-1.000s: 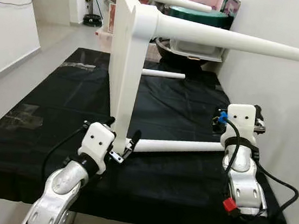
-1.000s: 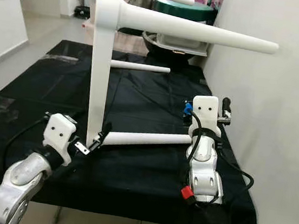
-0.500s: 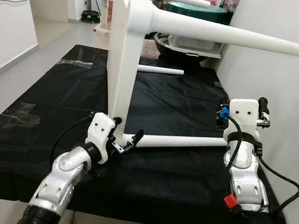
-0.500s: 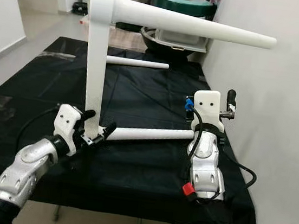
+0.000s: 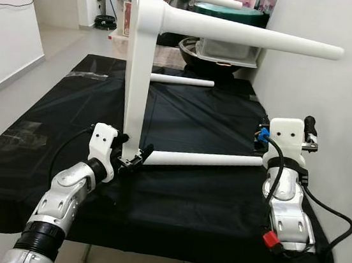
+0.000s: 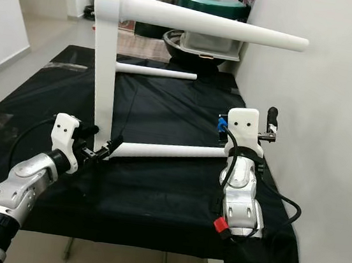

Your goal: Building children table

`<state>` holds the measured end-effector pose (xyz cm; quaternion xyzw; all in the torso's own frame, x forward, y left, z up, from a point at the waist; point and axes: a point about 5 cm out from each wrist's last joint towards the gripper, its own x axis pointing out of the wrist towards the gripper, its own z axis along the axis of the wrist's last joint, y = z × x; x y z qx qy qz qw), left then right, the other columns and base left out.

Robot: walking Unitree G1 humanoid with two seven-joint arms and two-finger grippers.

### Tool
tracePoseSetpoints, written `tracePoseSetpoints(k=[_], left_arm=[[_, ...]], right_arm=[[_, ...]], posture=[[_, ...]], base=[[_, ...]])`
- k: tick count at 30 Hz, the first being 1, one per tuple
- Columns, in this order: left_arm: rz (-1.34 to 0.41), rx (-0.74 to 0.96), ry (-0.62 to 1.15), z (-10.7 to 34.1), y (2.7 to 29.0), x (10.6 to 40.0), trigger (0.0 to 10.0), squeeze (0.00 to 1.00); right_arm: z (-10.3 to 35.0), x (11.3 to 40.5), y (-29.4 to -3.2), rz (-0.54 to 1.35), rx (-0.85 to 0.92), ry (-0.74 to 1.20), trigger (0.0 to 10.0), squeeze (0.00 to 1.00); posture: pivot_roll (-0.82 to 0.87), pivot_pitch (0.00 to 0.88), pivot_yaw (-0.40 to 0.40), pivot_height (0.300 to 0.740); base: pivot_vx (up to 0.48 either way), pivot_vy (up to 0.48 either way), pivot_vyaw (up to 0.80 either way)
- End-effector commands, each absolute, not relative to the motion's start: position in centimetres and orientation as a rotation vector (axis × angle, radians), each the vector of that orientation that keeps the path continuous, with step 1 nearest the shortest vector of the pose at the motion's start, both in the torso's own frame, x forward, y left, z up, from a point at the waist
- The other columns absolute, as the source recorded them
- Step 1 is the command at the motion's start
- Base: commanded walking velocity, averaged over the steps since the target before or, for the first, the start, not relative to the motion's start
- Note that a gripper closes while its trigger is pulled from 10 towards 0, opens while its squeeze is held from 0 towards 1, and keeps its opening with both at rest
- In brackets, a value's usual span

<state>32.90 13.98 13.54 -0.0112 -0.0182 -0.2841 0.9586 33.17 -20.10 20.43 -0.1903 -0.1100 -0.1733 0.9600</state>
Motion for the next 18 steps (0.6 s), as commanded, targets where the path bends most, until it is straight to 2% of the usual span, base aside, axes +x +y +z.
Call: tracePoseSetpoints(k=[1, 6, 8, 12, 18], left_arm=[[-0.657, -0.005, -0.031, 13.4, 12.5, 32.8, 10.0, 0.00], [-0.721, -0.005, -0.029, 13.5, 11.4, 33.2, 10.0, 0.00], [-0.695, -0.004, -0.014, 13.3, 11.6, 34.0, 10.0, 0.00], [-0.666, -0.015, -0.001, 13.3, 12.3, 34.5, 10.0, 0.00], [-0.554, -0.047, 0.061, 13.8, 14.9, 36.9, 10.0, 0.00]], right_arm=[[20.1, 33.0, -20.0, -0.352, -0.385, -0.214, 10.0, 0.00], [20.0, 33.0, -20.0, -0.355, -0.383, -0.207, 10.0, 0.00], [19.9, 33.0, -20.0, -0.356, -0.381, -0.204, 10.0, 0.00], [19.9, 32.9, -19.9, -0.357, -0.381, -0.204, 10.0, 0.00], [19.7, 32.8, -20.0, -0.354, -0.384, -0.197, 10.0, 0.00]], posture=[[-0.02, 0.000, -0.056, 0.740], [-0.02, 0.000, -0.048, 0.740], [-0.02, 0.000, -0.043, 0.740], [-0.03, 0.000, -0.041, 0.740], [-0.04, 0.000, -0.037, 0.740]], base=[[0.000, 0.000, 0.00], [0.000, 0.000, 0.00], [0.000, 0.000, 0.00], [0.000, 0.000, 0.00], [0.000, 0.000, 0.00]])
